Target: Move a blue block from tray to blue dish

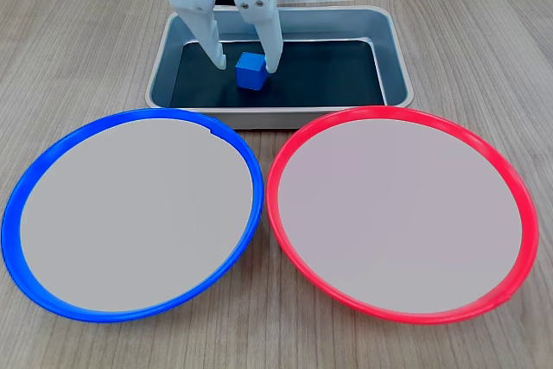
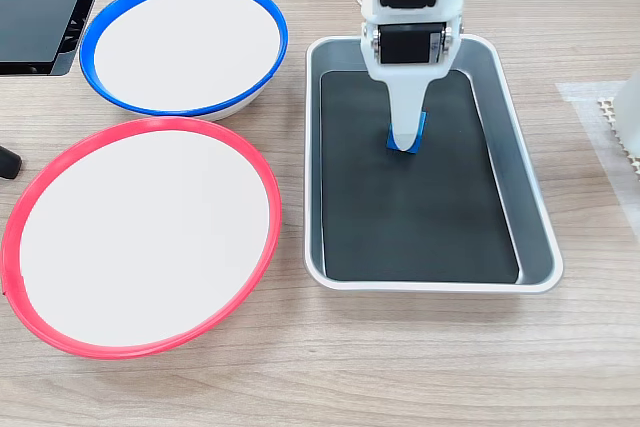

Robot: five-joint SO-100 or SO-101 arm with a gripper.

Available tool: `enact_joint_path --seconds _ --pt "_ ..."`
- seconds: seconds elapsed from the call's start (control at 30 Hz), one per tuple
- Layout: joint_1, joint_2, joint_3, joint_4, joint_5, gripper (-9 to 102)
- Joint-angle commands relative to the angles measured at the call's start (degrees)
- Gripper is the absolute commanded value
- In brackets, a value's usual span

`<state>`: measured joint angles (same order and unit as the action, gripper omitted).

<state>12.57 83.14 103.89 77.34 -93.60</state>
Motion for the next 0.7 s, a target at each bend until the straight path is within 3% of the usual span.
enact_joint_path --seconds 0.0,0.17,0.4,0.47,0.67 --pt "0.3 0.4 1.3 -1.4 0.1 21" --pt "-0.1 0.4 3.3 -3.8 0.4 17" --pt "-0.4 1.1 3.5 -6.2 0.9 0" --pt "-0.9 2.8 2.9 -5.8 2.5 0" --pt "-6.1 10.5 -8.9 8.3 14.6 0"
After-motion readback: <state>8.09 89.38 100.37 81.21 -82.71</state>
